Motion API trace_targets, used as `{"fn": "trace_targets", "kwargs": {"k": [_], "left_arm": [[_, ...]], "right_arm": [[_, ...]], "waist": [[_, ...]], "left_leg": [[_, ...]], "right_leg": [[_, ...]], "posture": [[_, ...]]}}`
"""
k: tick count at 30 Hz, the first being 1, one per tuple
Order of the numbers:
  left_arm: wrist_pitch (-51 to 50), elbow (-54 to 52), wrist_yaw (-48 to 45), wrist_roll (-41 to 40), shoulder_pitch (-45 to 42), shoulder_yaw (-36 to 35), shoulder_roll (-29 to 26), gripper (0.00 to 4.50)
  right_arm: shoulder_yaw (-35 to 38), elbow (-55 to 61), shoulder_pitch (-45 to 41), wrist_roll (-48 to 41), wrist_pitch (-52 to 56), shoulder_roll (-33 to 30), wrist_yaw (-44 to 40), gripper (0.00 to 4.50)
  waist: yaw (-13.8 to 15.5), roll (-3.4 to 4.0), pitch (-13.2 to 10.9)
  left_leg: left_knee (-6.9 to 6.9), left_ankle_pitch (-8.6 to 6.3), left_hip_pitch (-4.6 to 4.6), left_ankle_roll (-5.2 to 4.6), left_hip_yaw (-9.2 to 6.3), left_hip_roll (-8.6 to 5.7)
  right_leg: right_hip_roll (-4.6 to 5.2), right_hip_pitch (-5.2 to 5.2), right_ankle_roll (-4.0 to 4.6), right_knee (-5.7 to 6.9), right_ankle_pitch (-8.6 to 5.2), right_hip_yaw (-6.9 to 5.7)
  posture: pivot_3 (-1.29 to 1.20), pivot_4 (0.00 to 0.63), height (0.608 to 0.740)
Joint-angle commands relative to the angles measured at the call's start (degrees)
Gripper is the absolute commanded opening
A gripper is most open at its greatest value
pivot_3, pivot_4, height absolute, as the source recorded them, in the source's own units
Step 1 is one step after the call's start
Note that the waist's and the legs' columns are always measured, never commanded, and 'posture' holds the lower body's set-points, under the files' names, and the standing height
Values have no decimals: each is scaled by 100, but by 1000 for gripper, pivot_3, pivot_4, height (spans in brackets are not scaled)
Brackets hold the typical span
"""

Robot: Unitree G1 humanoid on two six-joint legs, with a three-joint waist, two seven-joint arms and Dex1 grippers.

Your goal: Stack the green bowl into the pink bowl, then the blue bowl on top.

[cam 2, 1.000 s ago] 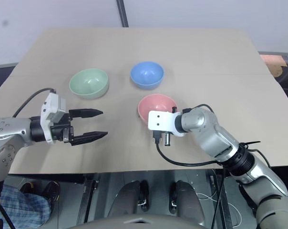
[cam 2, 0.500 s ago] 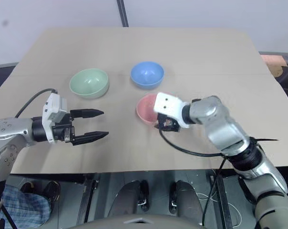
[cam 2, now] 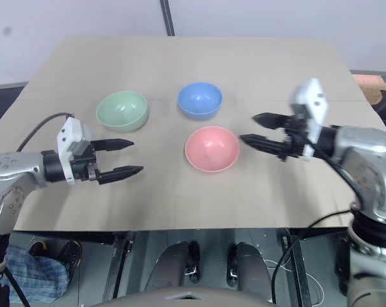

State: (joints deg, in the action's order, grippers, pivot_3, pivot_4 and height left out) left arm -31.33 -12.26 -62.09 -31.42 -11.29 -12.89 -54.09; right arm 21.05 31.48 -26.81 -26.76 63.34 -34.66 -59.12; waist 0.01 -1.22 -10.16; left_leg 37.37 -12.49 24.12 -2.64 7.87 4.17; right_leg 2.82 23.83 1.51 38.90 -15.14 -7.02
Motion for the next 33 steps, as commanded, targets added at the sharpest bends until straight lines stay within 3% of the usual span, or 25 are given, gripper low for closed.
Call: {"fn": "trace_targets", "kwargs": {"k": [1, 12, 24, 30, 31, 33], "left_arm": [[318, 478, 204, 469, -569, 189, -56, 4284], [2235, 2925, -20, 2241, -2194, 1483, 125, 4284], [3920, 5762, -42, 3354, -3608, 2116, 752, 4284], [4484, 6574, -75, 3696, -4063, 2244, 842, 1556], [4543, 6646, -75, 3729, -4111, 2246, 849, 788], [4670, 6737, -68, 3820, -4160, 2286, 836, 328]], "right_arm": [[817, -182, 532, -237, -831, -321, -125, 3286], [996, -513, 1216, -565, -1754, -785, 218, 3286], [1033, -491, 1499, -857, -2022, -1123, 582, 3286], [1127, -486, 1636, -1050, -2111, -1244, 623, 3330], [1144, -492, 1673, -1084, -2139, -1263, 616, 3330], [1158, -502, 1754, -1097, -2214, -1291, 587, 3330]], "waist": [[5, 1, 0], [36, 0, 0], [79, -3, -1], [64, -3, -1], [64, -3, -1], [69, -5, 0]], "left_leg": [[0, 0, 0, 0, 1, 0], [-2, -5, -10, -9, 13, 4], [5, 0, -4, -2, 14, 0], [6, 1, -1, -2, 13, 2], [6, 1, -2, -2, 13, 2], [7, 1, -2, -2, 13, 2]], "right_leg": [[-1, 0, 0, 0, 0, 1], [-12, 0, -1, 4, 0, 12], [-11, 0, -2, 3, 0, 9], [-13, 3, -2, 4, 0, 8], [-13, 3, -2, 5, 0, 9], [-13, 3, -2, 5, 0, 9]], "posture": [[0, 150, 740], [0, 150, 740], [0, 150, 740], [0, 150, 740], [0, 150, 740], [0, 150, 740]]}}
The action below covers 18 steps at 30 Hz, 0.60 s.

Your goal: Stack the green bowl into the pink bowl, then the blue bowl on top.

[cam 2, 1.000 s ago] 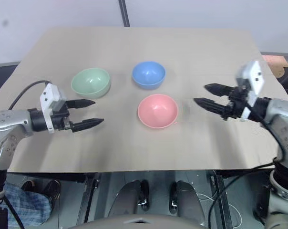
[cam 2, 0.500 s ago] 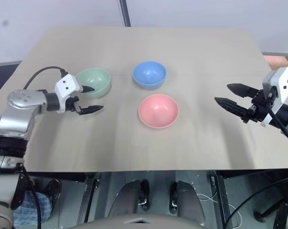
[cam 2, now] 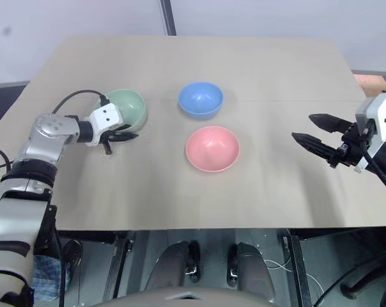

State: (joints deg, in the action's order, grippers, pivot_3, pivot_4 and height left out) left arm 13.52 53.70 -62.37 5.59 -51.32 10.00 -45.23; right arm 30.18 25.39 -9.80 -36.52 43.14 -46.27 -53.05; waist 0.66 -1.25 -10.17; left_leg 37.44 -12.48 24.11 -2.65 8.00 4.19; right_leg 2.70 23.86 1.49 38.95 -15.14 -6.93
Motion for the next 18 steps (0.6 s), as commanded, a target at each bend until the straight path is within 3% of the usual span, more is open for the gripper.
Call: {"fn": "trace_targets", "kwargs": {"k": [1, 2, 12, 18], "left_arm": [[247, 167, -26, 148, -191, 7, -48, 328], [285, 177, -37, 153, -228, 6, -40, 149], [497, -193, -825, -48, -874, -55, 290, 149], [622, -1058, -1508, -305, -1464, 81, 870, 149]], "right_arm": [[251, 100, 85, -132, -224, -140, -22, 3330], [257, 95, 114, -146, -252, -149, -27, 3330], [208, 48, 200, -390, -522, -285, -185, 3330], [156, 64, 329, -432, -651, -307, -187, 3330]], "waist": [[10, -2, 2], [10, 0, 3], [11, -4, 1], [25, -4, 1]], "left_leg": [[1, 0, 1, 0, -2, 0], [1, 0, 0, 0, -2, 0], [13, 1, 8, 0, -7, -1], [34, 2, 25, 2, -21, -2]], "right_leg": [[0, 0, 0, 0, 0, -1], [0, -2, 0, 0, 0, -1], [-1, -3, -1, 1, 0, -8], [-3, -2, -1, 2, 1, -20]], "posture": [[0, 150, 740], [0, 150, 740], [0, 150, 740], [0, 150, 740]]}}
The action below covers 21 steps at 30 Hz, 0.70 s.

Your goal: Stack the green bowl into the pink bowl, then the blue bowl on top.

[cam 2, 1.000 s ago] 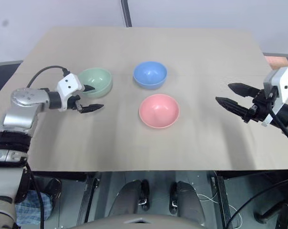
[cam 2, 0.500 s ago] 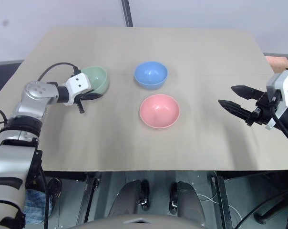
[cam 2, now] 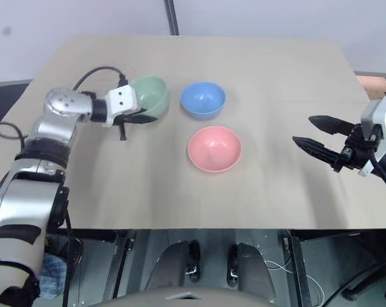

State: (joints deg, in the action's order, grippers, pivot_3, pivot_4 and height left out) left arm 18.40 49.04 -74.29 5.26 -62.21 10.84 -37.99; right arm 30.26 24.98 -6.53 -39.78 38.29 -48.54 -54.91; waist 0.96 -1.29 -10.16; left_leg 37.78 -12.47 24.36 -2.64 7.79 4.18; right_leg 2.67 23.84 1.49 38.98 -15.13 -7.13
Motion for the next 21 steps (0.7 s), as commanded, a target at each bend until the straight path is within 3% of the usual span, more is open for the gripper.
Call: {"fn": "trace_targets", "kwargs": {"k": [1, 6, 9, 16, 20, 21], "left_arm": [[102, -819, -516, -394, -424, 26, 238, 149], [-127, -2368, -1741, -1105, -55, 477, 432, 149], [-153, -3035, -1821, -1483, 154, 1074, 128, 149], [102, -3074, -1821, -1595, 58, 1586, -57, 149], [166, -2657, -1659, -1636, -7, 1237, 400, 1658], [287, -2498, -1511, -1592, -42, 1142, 525, 2256]], "right_arm": [[146, 113, 18, -104, -185, -79, 13, 3330], [141, 126, 70, -108, -254, -120, 39, 3330], [143, 144, 54, -134, -253, -160, 59, 3330], [230, 220, 135, -177, -253, -192, 129, 3330], [262, 239, 193, -195, -264, -195, 147, 3330], [251, 243, 197, -198, -264, -195, 158, 3330]], "waist": [[-11, 0, 0], [-60, 6, 1], [-57, 8, 1], [-14, 9, 0], [5, 8, 0], [4, 8, 0]], "left_leg": [[8, 0, 5, 0, -2, 1], [26, -1, 14, -2, -5, 5], [33, -1, 7, -1, -5, 6], [56, -16, -2, -27, -6, 6], [64, -17, 5, -29, -14, 2], [65, -17, 9, -29, -16, 2]], "right_leg": [[-1, 2, 0, 0, 0, -2], [-8, 7, -1, 7, 1, 1], [-8, 6, -1, 25, 0, 5], [-3, 5, -1, 62, -1, 11], [-2, 6, -1, 67, -1, 4], [-2, 7, -1, 67, -1, 2]], "posture": [[0, 150, 740], [0, 150, 740], [0, 150, 740], [0, 150, 740], [0, 150, 740], [0, 150, 740]]}}
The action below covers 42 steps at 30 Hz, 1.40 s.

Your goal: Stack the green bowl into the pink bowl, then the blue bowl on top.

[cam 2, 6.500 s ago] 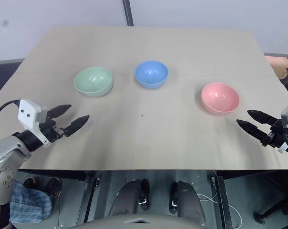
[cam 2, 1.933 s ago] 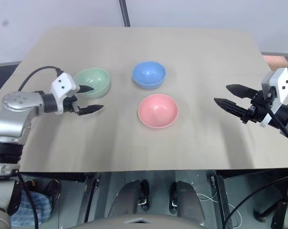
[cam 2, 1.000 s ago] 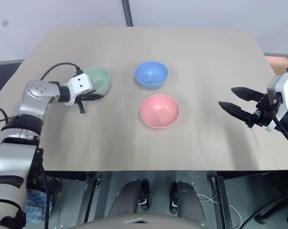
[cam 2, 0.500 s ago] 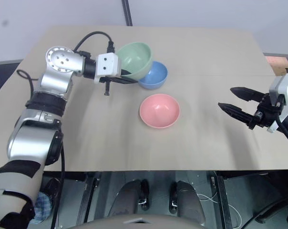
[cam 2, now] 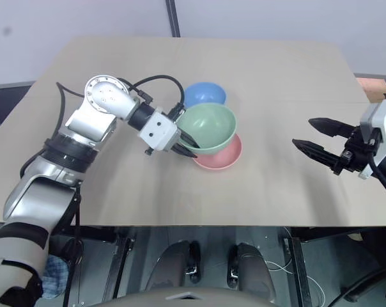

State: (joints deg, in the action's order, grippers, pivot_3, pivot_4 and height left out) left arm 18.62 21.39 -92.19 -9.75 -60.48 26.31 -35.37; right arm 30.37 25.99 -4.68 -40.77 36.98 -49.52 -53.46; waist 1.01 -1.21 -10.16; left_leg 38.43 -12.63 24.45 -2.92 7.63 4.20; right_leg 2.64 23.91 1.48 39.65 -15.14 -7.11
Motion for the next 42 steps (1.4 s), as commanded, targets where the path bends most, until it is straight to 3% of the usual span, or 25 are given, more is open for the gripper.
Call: {"fn": "trace_targets", "kwargs": {"k": [1, 2, 6, 12, 18, 21, 26, 34, 42], "left_arm": [[403, 423, 480, -30, -257, -507, 390, 2557], [333, 515, 570, -118, -290, -655, 505, 2909], [-237, 821, 756, -354, -427, -1126, 661, 2909], [361, 1894, 1206, 300, -794, -1345, 424, 2909], [1791, 3516, 2208, 1672, -1282, -1003, 128, 2909], [2421, 4013, 3147, 2668, -1411, -508, 29, 2909], [2867, 4590, 4148, 3457, -1592, -114, 275, 2909], [2492, 5210, 6248, 4777, -1831, 597, 628, 2909], [1819, 5557, 6972, 5141, -1896, 761, 904, 2909]], "right_arm": [[218, 151, 16, -101, -137, -90, 22, 3330], [180, 162, 11, -106, -139, -80, 37, 3330], [88, 154, -18, -115, -154, -66, 52, 3330], [-34, 15, -97, -69, -217, -96, -2, 3330], [-213, -85, -252, -48, -266, -96, 5, 3330], [-218, -68, -261, -60, -268, -100, 27, 3330], [-84, 39, -184, -95, -233, -113, 94, 3330], [182, 298, -39, -299, -117, -152, 212, 3330], [615, 465, 367, -400, -95, -191, 280, 3330]], "waist": [[-2, 0, 0], [-7, -1, 0], [-47, -1, -1], [-36, -1, -1], [-22, -2, -1], [-3, -3, -1], [-4, -5, -3], [-23, -8, -4], [-20, -12, -7]], "left_leg": [[0, 0, 0, 0, 0, 0], [1, 0, 0, 0, -1, 0], [1, 1, -1, 1, 0, 2], [-2, 1, -7, 1, 2, 2], [-1, 0, -1, -1, 2, 0], [-2, -1, 8, -1, 0, -1], [0, -2, 27, -3, 2, -5], [-1, -3, 27, -4, 5, -4], [-2, -3, 30, -4, 8, -3]], "right_leg": [[0, 0, 0, 0, 0, 0], [0, 0, 0, 1, 0, 0], [-2, 1, 0, 2, 0, 3], [-3, 0, 0, 6, 0, 3], [-3, 4, 0, 3, 0, 0], [-1, 11, 1, 3, 0, -1], [0, 29, 0, 3, 0, -3], [5, 33, 0, 6, 0, 2], [7, 37, 0, 7, 0, 4]], "posture": [[0, 150, 740], [0, 150, 740], [0, 150, 740], [0, 150, 740], [0, 150, 740], [0, 150, 740], [0, 150, 740], [0, 150, 740], [0, 150, 740]]}}
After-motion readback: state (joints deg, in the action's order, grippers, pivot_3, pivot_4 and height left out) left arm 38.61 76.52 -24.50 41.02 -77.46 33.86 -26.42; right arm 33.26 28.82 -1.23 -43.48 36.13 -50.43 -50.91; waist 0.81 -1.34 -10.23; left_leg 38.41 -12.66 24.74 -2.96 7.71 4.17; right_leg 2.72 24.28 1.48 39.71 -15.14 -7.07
